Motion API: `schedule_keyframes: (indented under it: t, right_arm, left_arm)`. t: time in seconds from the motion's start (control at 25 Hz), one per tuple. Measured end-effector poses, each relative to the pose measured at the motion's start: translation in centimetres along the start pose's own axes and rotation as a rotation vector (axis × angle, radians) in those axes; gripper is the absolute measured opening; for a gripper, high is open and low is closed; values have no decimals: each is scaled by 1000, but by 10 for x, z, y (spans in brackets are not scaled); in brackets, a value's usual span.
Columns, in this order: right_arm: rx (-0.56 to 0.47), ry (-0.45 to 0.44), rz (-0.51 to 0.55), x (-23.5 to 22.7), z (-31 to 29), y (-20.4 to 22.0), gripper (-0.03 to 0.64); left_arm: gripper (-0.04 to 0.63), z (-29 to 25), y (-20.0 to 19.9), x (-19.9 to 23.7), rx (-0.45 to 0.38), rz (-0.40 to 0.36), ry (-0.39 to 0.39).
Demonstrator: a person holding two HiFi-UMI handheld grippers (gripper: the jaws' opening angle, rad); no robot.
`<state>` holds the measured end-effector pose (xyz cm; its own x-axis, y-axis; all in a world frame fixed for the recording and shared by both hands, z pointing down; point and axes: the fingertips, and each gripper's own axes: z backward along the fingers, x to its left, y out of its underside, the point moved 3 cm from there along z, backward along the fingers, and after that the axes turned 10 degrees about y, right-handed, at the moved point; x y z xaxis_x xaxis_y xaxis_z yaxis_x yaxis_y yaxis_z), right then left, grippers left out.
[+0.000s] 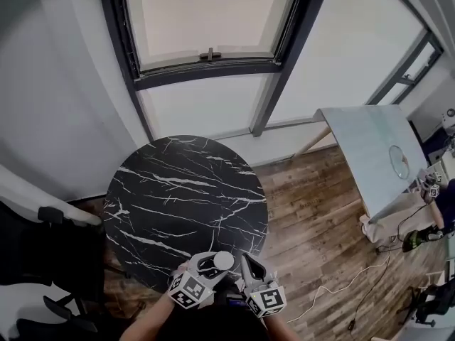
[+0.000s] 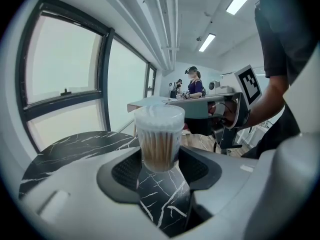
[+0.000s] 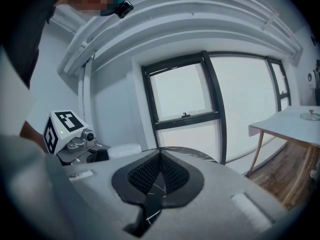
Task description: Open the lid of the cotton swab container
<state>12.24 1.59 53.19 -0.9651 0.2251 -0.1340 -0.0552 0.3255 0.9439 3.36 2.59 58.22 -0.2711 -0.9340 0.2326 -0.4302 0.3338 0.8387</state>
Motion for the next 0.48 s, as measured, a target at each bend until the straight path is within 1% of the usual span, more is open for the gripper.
schedule_keyframes:
  t: [0.12,0.24,0.48]
  right_arm:
    - [-17,-15,17,4,1,-7,-2]
    - [-35,-16,31,8,4,-17,-2]
    - [-50,-40,48,15,10,-29,-2]
  left_arm:
    - [241,6,-8,0,-19,-24,-1]
    - [241,14,-13,-2,-33,-28,3]
    - [241,28,-20,-3,-37,-55,18]
